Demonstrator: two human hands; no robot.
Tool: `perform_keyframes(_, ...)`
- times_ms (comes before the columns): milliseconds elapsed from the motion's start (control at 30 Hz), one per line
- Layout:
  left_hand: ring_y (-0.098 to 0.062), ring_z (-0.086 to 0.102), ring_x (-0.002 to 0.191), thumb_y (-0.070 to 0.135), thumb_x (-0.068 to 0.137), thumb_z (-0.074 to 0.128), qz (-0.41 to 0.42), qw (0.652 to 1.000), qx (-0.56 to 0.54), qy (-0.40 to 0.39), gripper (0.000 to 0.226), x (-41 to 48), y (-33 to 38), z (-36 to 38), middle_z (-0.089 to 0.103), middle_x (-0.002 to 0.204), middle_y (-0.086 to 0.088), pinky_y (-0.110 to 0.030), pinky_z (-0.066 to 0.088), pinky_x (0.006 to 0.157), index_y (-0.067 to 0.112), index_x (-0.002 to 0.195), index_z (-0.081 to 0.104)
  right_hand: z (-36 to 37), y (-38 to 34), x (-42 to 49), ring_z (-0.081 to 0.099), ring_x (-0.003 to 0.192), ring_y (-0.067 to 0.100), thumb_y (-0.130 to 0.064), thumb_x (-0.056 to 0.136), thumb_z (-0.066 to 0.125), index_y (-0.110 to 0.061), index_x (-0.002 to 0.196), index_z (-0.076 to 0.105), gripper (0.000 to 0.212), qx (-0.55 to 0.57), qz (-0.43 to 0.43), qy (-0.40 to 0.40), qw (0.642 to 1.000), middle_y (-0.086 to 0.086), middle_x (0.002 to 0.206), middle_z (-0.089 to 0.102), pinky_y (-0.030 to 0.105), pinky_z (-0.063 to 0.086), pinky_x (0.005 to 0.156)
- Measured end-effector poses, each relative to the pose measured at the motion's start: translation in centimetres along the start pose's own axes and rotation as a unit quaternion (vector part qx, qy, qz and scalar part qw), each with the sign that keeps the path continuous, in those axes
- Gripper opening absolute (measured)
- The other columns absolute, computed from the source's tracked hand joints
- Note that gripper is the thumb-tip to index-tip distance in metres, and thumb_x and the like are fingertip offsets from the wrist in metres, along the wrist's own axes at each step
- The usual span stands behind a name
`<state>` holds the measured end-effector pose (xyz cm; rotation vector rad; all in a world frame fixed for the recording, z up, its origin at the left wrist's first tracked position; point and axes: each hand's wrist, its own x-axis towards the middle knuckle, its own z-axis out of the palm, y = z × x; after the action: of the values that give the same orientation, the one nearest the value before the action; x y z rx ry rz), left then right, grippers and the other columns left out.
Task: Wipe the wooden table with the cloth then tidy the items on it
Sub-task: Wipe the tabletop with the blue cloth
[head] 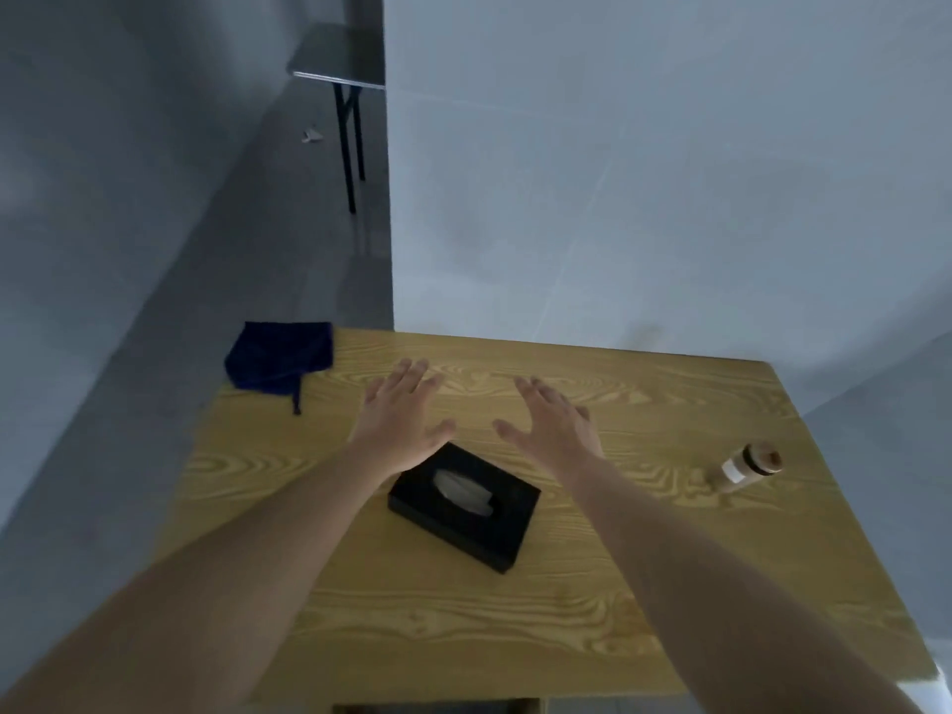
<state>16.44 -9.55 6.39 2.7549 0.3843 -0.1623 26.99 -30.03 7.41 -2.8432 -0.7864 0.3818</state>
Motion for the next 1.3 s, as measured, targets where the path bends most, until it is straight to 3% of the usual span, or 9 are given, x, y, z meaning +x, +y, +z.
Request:
perform_keyframes(267,-0.025,0.005,0.163,0.059,0.103,0.039,-0.106,0.993,-0.028,0.034,0.073,-5.4,-8.8,-2.8,0.008,0.177,-0.002,-0.057,0.016,0.128,0.026,0.165,0.019,2.6,-11.3,0.4,0.022,0.159,0.021,-0.070,0.099,0.044,-0.033,0.166,0.017,0.080,-0.020,-0.085,-0.036,0.995,-0.003,0.174,0.018,0.050,0.022,0.124)
perform_keyframes(567,-0.025,0.013,0.162,0.059,0.103,0.038,-0.180,0.982,-0.019,0.049,0.073,-9.8,-14.4,-3.2,0.015,0.175,-0.003,-0.052,0.020,0.128,0.023,0.165,0.024,5.7,-18.3,1.1,0.025,0.158,0.025,-0.072,0.099,0.042,-0.029,0.166,0.019,0.083,-0.024,-0.157,-0.047,0.986,0.000,0.174,0.019,0.054,0.025,0.122)
perform_keyframes(700,-0.025,0.019,0.160,0.051,0.104,0.042,-0.181,0.981,-0.040,0.050,0.068,-9.4,-16.2,-3.2,0.021,0.174,-0.006,-0.050,0.025,0.125,0.021,0.163,0.027,7.3,-19.8,1.7,0.023,0.159,0.025,-0.074,0.099,0.039,-0.028,0.166,0.017,0.085,-0.031,-0.154,-0.078,0.985,0.001,0.174,0.018,0.052,0.022,0.123)
perform_keyframes(1033,-0.024,0.011,0.162,0.054,0.106,0.039,-0.168,0.983,-0.072,-0.015,0.071,-0.6,-26.0,-1.2,0.011,0.176,-0.004,-0.048,0.016,0.128,0.022,0.167,0.020,14.8,-23.5,8.7,0.017,0.160,0.021,-0.075,0.098,0.038,-0.030,0.166,0.016,0.085,-0.018,-0.062,-0.129,0.990,-0.001,0.175,0.015,0.051,0.021,0.125)
perform_keyframes(1167,-0.025,0.008,0.163,0.058,0.104,0.036,-0.145,0.988,-0.056,-0.028,0.072,4.2,-29.8,0.7,0.012,0.176,-0.006,-0.048,0.013,0.129,0.023,0.166,0.022,18.4,-24.3,11.8,0.007,0.162,0.021,-0.076,0.096,0.039,-0.038,0.166,0.010,0.085,0.000,-0.024,-0.131,0.991,-0.004,0.176,0.004,0.052,0.018,0.125)
perform_keyframes(1300,-0.026,0.002,0.163,0.061,0.103,0.035,-0.130,0.991,-0.022,-0.024,0.076,9.3,-32.3,2.0,0.009,0.176,-0.009,-0.049,0.007,0.130,0.020,0.166,0.021,21.9,-24.0,12.7,-0.017,0.160,0.017,-0.085,0.091,0.031,-0.046,0.164,-0.004,0.090,0.003,0.000,-0.115,0.993,-0.009,0.174,-0.018,0.050,0.006,0.128)
